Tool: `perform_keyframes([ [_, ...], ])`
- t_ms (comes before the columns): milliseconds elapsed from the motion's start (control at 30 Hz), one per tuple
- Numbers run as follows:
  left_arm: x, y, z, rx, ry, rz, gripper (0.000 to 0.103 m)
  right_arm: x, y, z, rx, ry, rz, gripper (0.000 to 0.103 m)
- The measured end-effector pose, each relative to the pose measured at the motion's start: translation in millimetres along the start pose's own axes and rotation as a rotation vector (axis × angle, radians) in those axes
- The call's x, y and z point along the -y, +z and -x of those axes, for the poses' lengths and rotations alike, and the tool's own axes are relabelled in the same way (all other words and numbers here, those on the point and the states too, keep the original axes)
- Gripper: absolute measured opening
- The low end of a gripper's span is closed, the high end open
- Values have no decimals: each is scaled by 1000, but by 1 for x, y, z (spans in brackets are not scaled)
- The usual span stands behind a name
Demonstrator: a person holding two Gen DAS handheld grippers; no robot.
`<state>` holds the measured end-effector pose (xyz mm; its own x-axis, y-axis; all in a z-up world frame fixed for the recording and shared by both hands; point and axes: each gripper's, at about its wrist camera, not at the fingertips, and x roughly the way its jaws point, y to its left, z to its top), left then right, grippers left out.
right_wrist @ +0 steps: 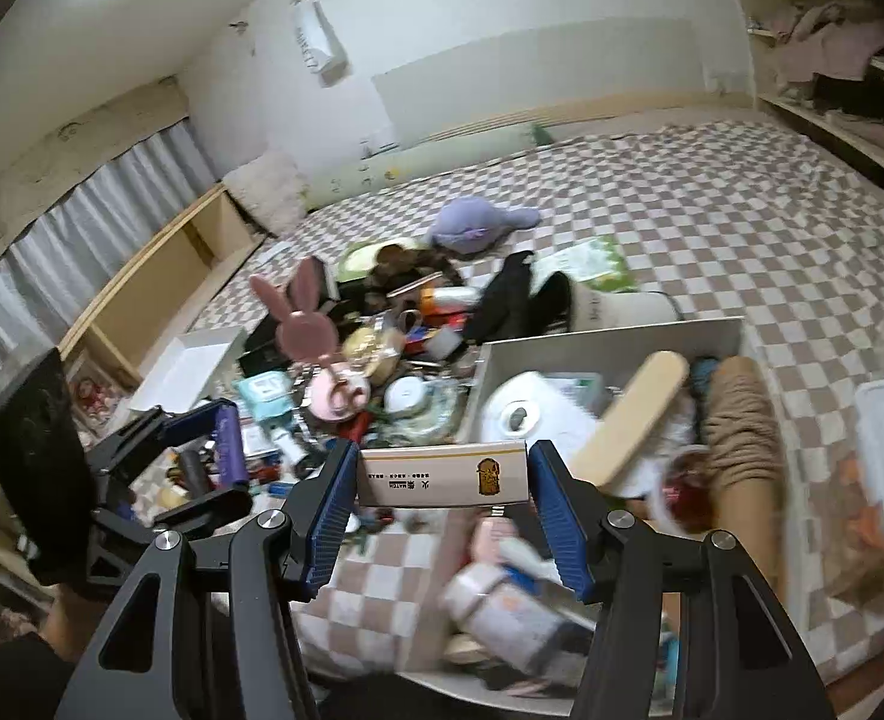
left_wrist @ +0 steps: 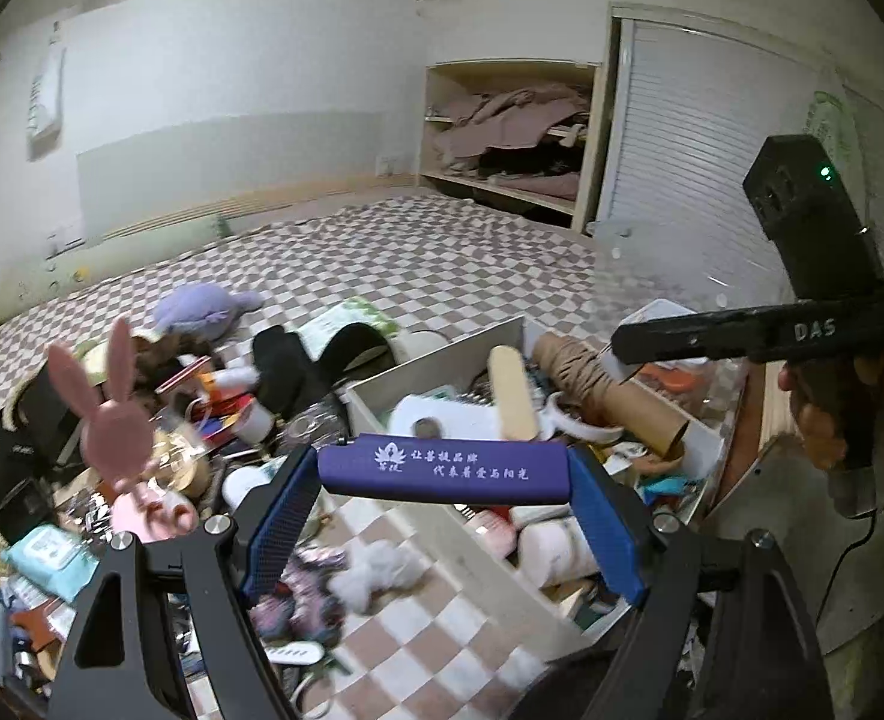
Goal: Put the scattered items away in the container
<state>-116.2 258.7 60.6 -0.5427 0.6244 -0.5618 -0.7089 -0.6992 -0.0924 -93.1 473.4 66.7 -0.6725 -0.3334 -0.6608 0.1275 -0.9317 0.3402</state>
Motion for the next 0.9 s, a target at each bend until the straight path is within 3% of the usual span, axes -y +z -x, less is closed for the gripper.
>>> perform_keyframes([
  [333,39,21,-41,-19,-20,-21,82,59,7,-1,43,-23,-55,59],
  [567,43,31,-67,-39,-19,6,82,80,7,-30,-32,-55,-59,59],
  [900,41,52,-100,-76,-24,74,82,88,-9,-60,-123,-32,-32,59],
])
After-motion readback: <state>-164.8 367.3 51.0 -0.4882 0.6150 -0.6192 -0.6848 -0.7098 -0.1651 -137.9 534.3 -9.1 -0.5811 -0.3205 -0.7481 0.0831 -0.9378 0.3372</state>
